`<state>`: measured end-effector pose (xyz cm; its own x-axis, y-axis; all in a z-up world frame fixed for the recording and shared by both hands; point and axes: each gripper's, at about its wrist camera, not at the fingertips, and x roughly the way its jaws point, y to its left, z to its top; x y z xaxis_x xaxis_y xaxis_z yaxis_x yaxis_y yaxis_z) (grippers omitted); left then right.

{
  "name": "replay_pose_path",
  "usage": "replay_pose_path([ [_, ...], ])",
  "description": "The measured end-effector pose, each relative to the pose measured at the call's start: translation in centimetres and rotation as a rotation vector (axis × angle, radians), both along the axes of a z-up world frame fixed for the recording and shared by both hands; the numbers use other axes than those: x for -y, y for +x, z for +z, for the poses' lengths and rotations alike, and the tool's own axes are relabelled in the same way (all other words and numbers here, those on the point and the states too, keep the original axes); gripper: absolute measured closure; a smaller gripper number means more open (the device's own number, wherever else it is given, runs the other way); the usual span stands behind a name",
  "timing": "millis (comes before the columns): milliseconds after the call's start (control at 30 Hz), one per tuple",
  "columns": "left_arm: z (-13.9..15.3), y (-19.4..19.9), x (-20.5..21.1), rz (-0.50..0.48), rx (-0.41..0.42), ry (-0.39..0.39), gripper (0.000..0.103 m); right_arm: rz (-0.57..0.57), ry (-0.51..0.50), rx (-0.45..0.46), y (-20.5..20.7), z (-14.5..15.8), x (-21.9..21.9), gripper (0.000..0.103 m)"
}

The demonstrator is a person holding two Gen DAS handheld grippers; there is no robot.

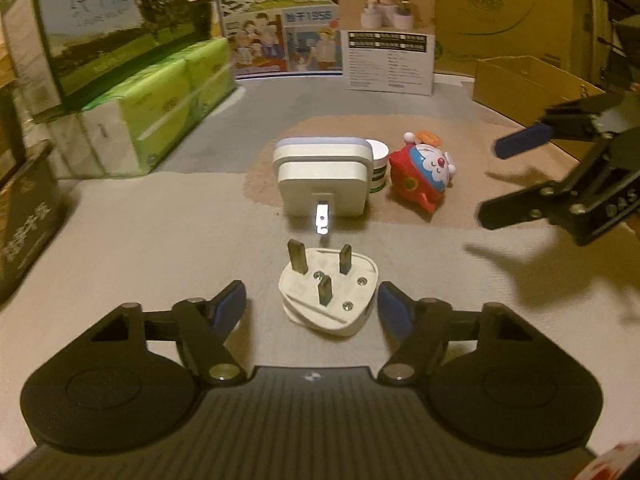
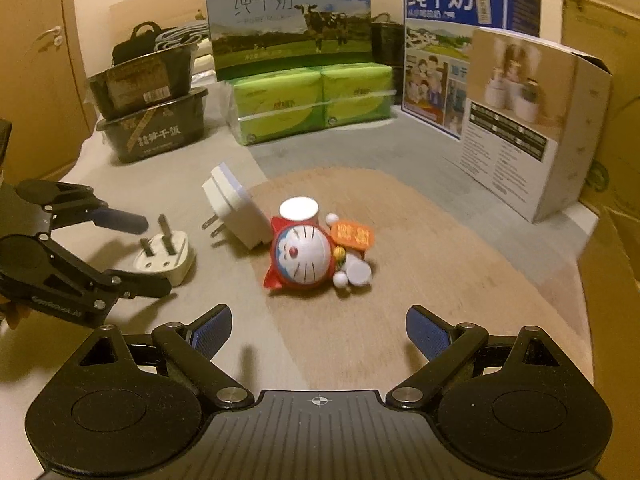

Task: Organize rigid objects
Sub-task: 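Grasp the white plug adapter with the left tool while the right tool grasps the Doraemon figure, then carry the plug adapter and Doraemon figure with both tools over the cardboard box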

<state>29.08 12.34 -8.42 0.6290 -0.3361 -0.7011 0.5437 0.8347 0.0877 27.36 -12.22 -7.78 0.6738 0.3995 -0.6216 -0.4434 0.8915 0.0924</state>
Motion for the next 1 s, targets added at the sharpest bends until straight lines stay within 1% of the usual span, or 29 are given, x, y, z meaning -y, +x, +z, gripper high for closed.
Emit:
replay_pose_path([
  [100,-0.2,0.6,-0.1,-0.034,-0.007,-0.036,0.044,-0.010,0.012,0.015,1.1,-0.3,-0.5,0.010],
  [167,-0.3,0.8,-0.1,-0.048,-0.015,-0.058,0.054,-0.026,0.027,0.023,1.8,-0.3,-0.7,0.010],
  [233,-0.3,0.9,-0.1,-0.050,-0.018,-0.069,0.055,-0.035,0.045,0.024,2.4,-0.4,-1.0,0.010],
  [300,-0.3,0.9,-0.1,-0.045,-0.020,-0.076,0.055,-0.048,0.041,0.034,2.9,-0.4,-1.3,0.010],
  [400,-0.2,0.8,-0.2,-0.025,-0.030,-0.094,0.055,-0.065,0.028,0.017,3.9,-0.8,-1.8,0.010],
  [500,-0.2,0.5,-0.1,-0.006,-0.034,-0.100,0.055,-0.083,0.055,-0.004,4.7,-1.2,-1.6,0.010],
  [567,-0.1,0.2,0.1,0.009,-0.038,-0.107,0.055,-0.085,0.056,-0.001,4.9,-1.3,-1.7,0.010],
  [600,-0.1,0.1,0.1,0.018,-0.039,-0.110,0.055,-0.084,0.053,-0.003,5.0,-1.4,-1.8,0.017],
  [633,-0.1,0.0,0.2,0.030,-0.041,-0.115,0.055,-0.078,0.052,-0.010,5.1,-1.4,-1.8,0.030],
  [667,-0.1,-0.1,0.2,0.043,-0.044,-0.123,0.055,-0.073,0.050,-0.016,5.1,-1.4,-1.9,0.033],
  [833,0.1,-1.0,0.9,0.106,-0.062,-0.135,0.055,-0.088,0.029,-0.018,4.1,-1.2,-1.7,0.033],
  [1000,0.6,-2.8,1.6,0.188,-0.086,-0.165,0.055,-0.135,0.023,-0.054,1.9,-0.8,-0.3,0.033],
])
